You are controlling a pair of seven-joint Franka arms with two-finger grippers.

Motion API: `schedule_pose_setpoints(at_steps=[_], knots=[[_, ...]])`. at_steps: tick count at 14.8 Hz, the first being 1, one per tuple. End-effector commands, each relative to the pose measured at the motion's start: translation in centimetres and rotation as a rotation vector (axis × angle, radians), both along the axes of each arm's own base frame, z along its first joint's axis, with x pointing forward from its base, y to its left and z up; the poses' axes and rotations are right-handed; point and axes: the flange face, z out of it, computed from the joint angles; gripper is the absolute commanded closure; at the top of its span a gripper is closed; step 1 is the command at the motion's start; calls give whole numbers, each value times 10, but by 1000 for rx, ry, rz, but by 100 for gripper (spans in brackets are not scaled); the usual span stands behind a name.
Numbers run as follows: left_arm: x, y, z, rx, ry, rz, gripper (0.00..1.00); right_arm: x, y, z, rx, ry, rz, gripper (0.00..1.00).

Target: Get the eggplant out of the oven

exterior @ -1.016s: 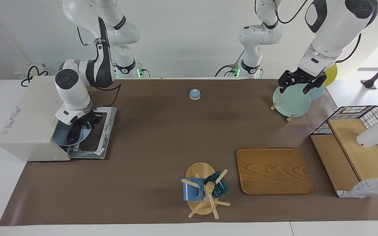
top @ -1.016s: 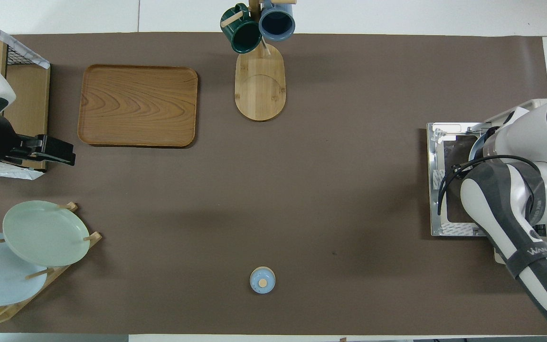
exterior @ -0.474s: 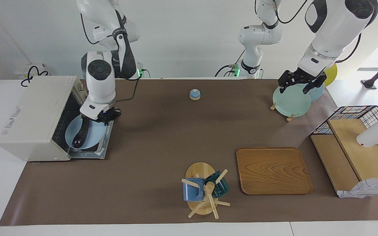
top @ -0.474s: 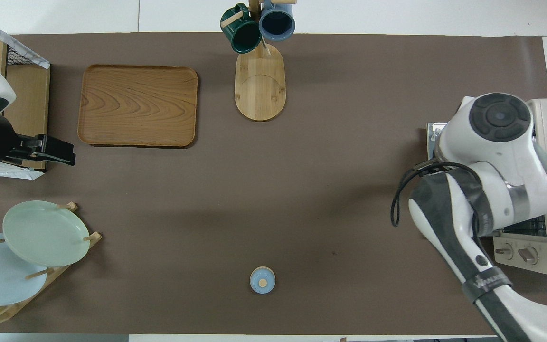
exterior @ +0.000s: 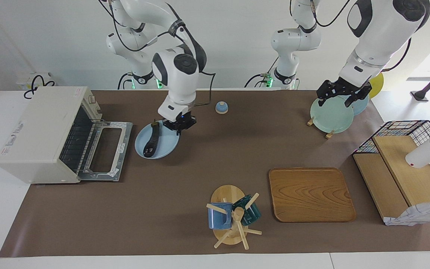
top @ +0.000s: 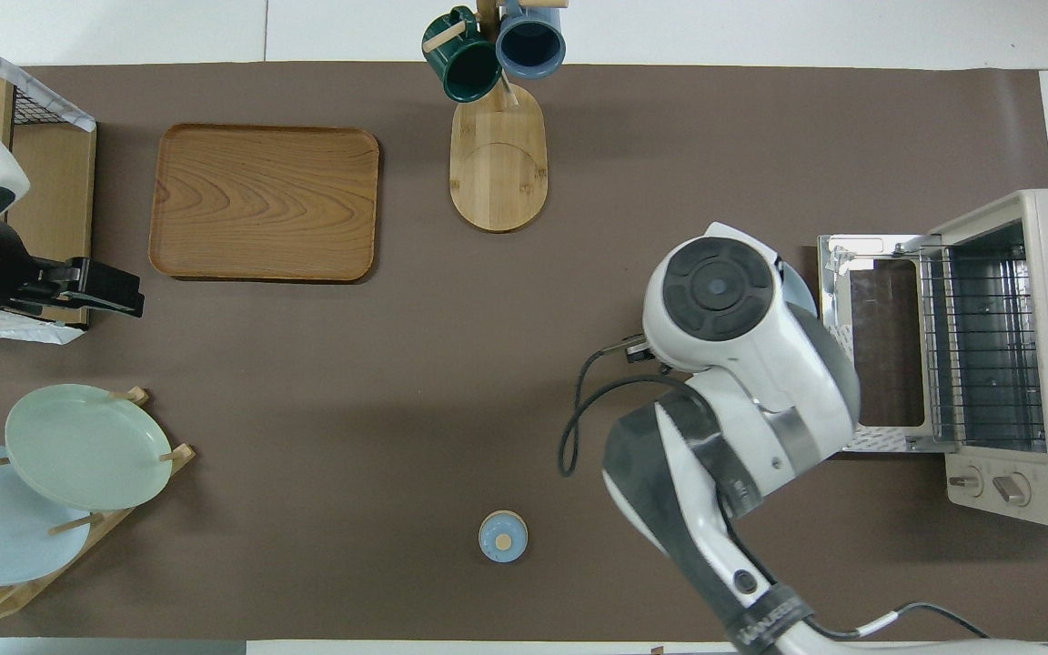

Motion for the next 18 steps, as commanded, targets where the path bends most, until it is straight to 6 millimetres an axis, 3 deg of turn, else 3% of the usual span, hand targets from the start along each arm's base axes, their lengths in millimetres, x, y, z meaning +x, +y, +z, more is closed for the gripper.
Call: schedule_pose_setpoints(at_steps=[1,2,3,6,8,10,11,12,13,14,16,18], knots=[[2,8,1,15,-7,-2,0,-4,98,-27,-11,-2,-61,100],[2,9,1,14,-9,-2,0,-13,130,-38,-5,-16,-83,100],[3,9,1,14,-10,-2,0,-14,148,-49,-2,-35,-119,100],[3,10,0,14,-9,2,0,-19,176,-66,51,-58,-105,100],[5,17,2,13,-19,15,0,-20,188,-62,117,-78,-104,100],[5,18,2,14,-19,18,0,-17,186,-65,139,-83,-112,100],[5,20,1,14,-19,25,0,-16,186,-65,159,-70,-130,92],[7,24,2,13,-28,33,0,-16,188,-62,179,-58,-145,75],[9,23,3,11,-46,31,0,-17,192,-58,184,-65,-129,48],[11,24,3,9,-60,32,0,-15,189,-54,176,-69,-122,36],[12,23,3,9,-68,31,0,-11,179,-34,145,-89,-74,34],[13,23,2,8,-75,30,0,7,146,-21,93,-67,-31,40]])
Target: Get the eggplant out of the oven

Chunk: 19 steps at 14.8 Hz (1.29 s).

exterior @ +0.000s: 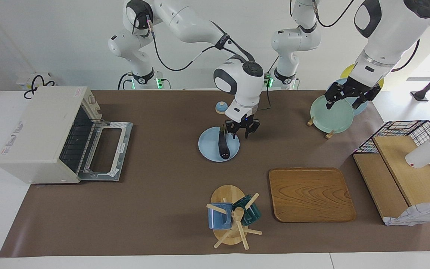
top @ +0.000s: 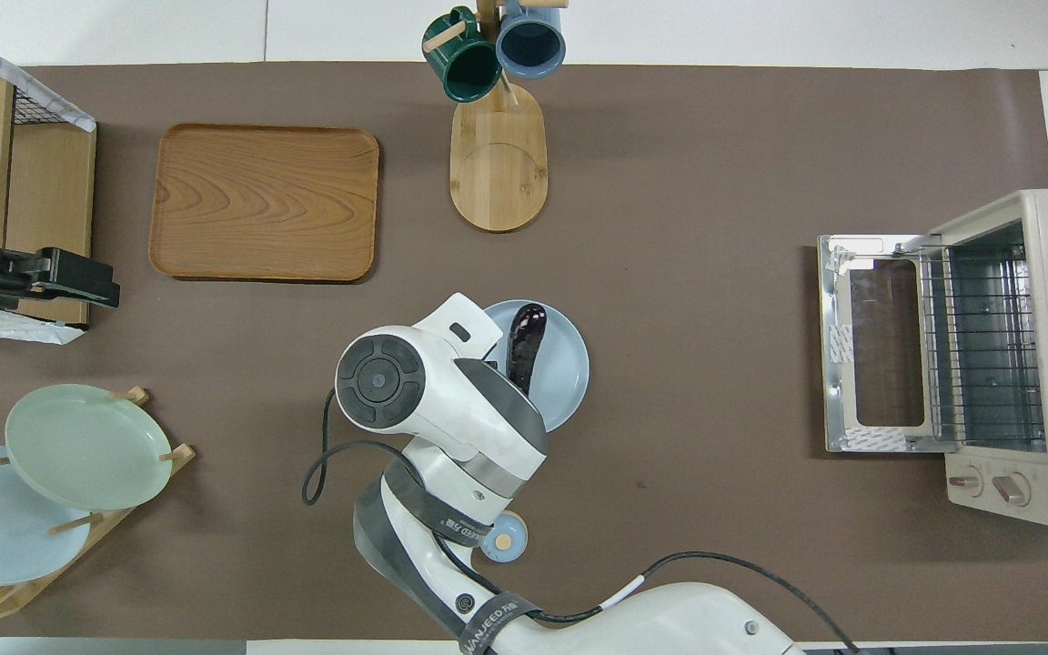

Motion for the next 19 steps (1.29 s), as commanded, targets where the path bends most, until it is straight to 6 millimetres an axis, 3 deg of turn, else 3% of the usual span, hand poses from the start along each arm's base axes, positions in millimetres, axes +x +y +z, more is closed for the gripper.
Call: schedule_pose_setpoints(at_steps=[1,3,5,8,9,11,14,15,19], knots=[[4,1,-3,14,-24,-11,0,27,-53,33,-55,32,40,48],[4,-7,-3,9,-33,-21,0,47,-108,52,-116,85,81,66],[3,-22,-12,2,-23,-43,0,57,-166,46,-175,140,80,74],[-10,-94,-43,-2,-25,-16,0,53,-241,10,-294,179,89,82],[-17,-133,-55,-8,-33,-24,0,51,-260,1,-329,179,100,82],[-17,-189,-89,-22,-30,8,0,56,-309,-19,-349,169,108,82],[-23,-272,-152,-52,-42,13,0,56,-368,-47,-323,167,123,82],[-29,-295,-174,-66,-53,5,0,53,-377,-53,-324,174,135,82],[-40,-329,-248,-74,-46,-24,0,49,-392,-58,-328,195,148,82]])
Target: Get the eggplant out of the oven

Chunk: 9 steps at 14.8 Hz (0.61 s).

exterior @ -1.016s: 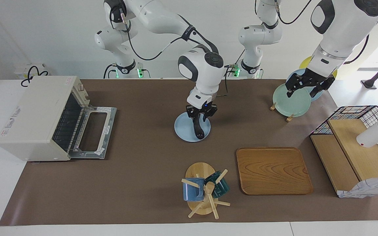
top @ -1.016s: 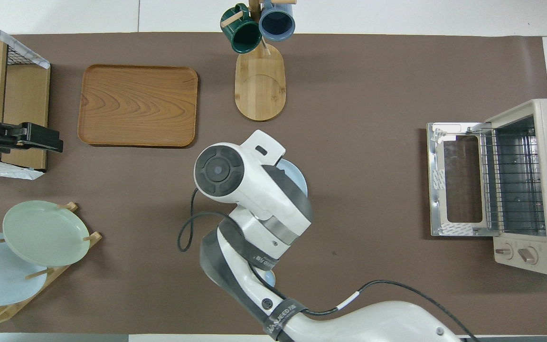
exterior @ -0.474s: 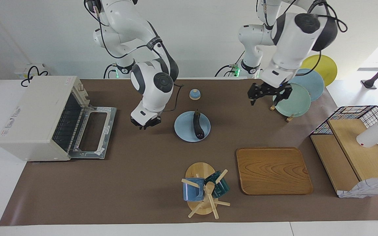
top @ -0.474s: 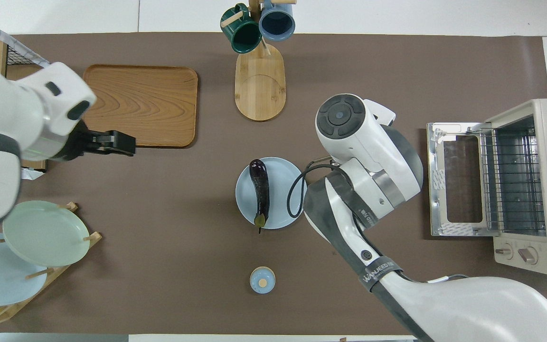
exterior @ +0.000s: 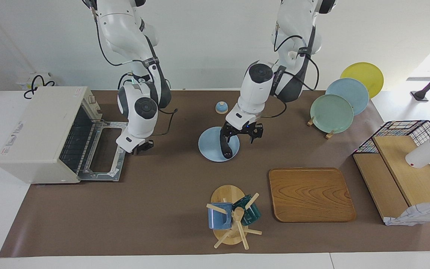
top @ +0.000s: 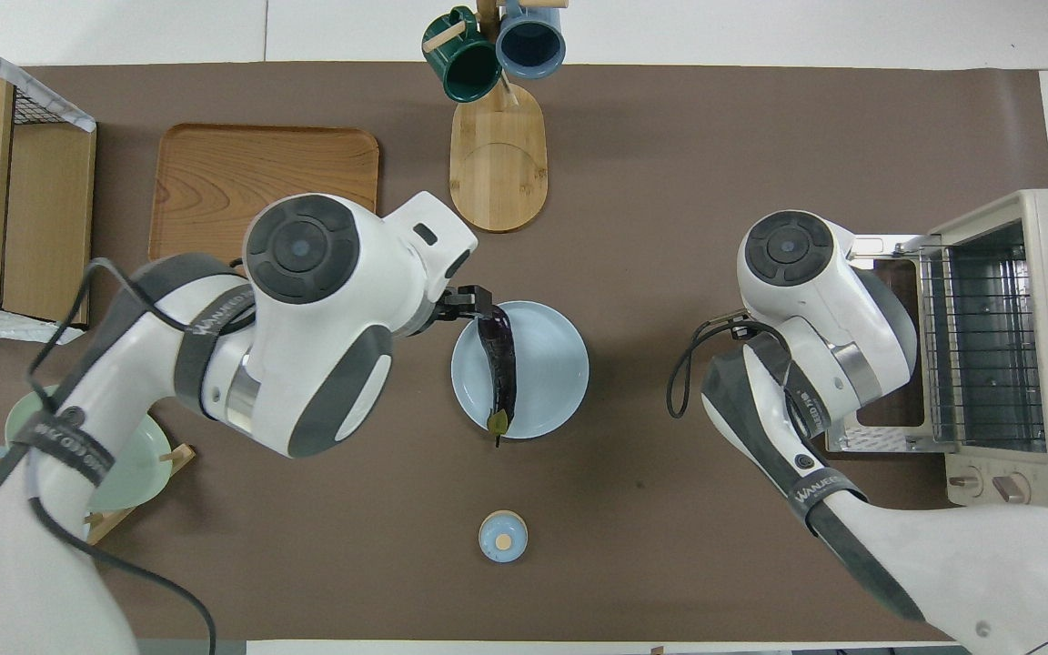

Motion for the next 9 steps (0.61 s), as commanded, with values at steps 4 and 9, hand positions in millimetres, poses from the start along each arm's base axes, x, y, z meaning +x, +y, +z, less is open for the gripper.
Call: schedule_pose_setpoints(at_steps=[4,9], knots=[[-7,-21,-48,-21,-20,26,0,-5,-24,5,4,6,61,82],[-21,-22,-66,-14,-11,16,0,-9,-31,-3,14,0,52,82]])
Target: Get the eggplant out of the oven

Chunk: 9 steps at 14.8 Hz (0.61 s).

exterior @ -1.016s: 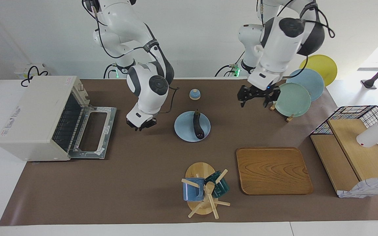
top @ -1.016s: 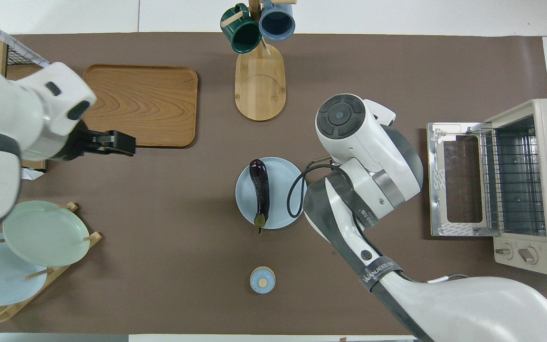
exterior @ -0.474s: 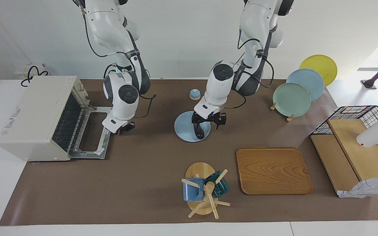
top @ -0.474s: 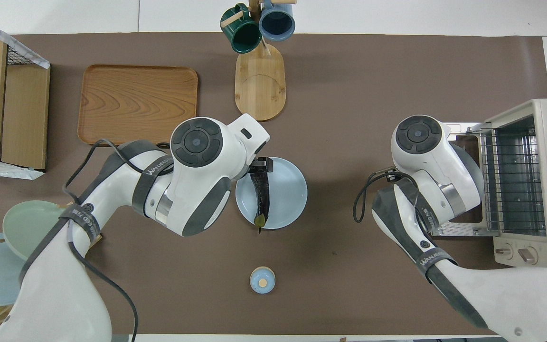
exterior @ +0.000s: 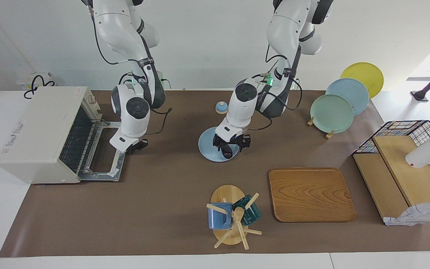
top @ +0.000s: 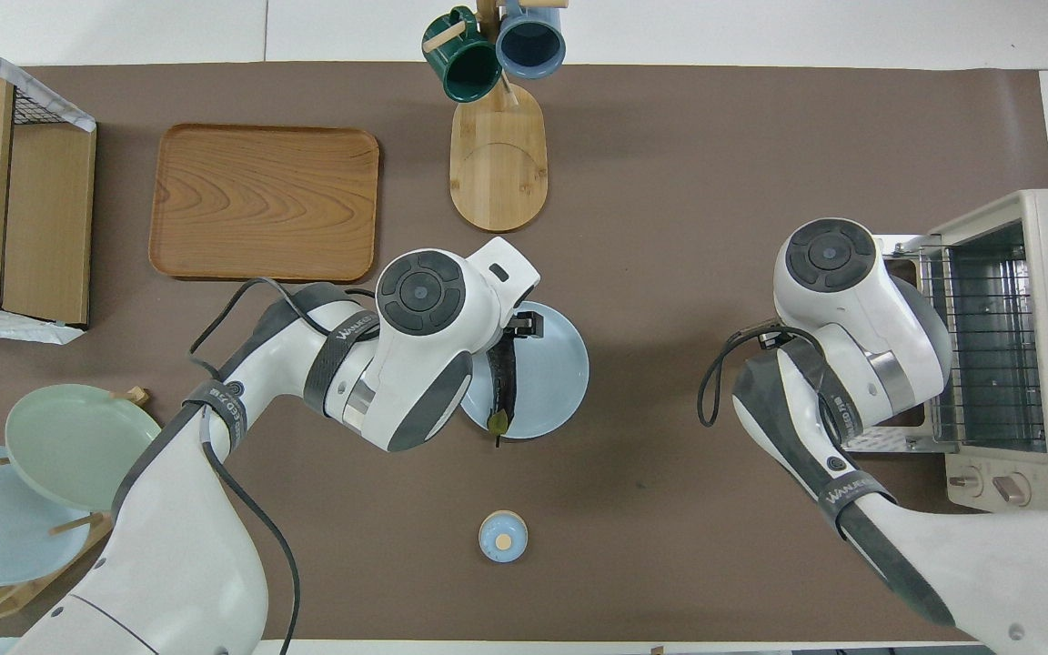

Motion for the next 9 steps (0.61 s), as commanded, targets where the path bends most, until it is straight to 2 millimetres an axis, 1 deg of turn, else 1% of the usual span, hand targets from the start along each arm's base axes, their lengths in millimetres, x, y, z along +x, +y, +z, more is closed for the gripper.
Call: schedule_pose_setpoints(at_steps=[1,6,8,9], knots=[[-13,-1,-5,-1,-12,5,0,-6,-14,2,-2,-11,16,82],[-15,-2,-5,0,-5,29,0,-4,-18,6,-11,11,60,82],[-15,-2,-4,0,-5,29,0,-3,-27,15,-33,13,99,82],[-15,-2,-5,2,-3,27,0,-1,-32,22,-37,18,108,82]])
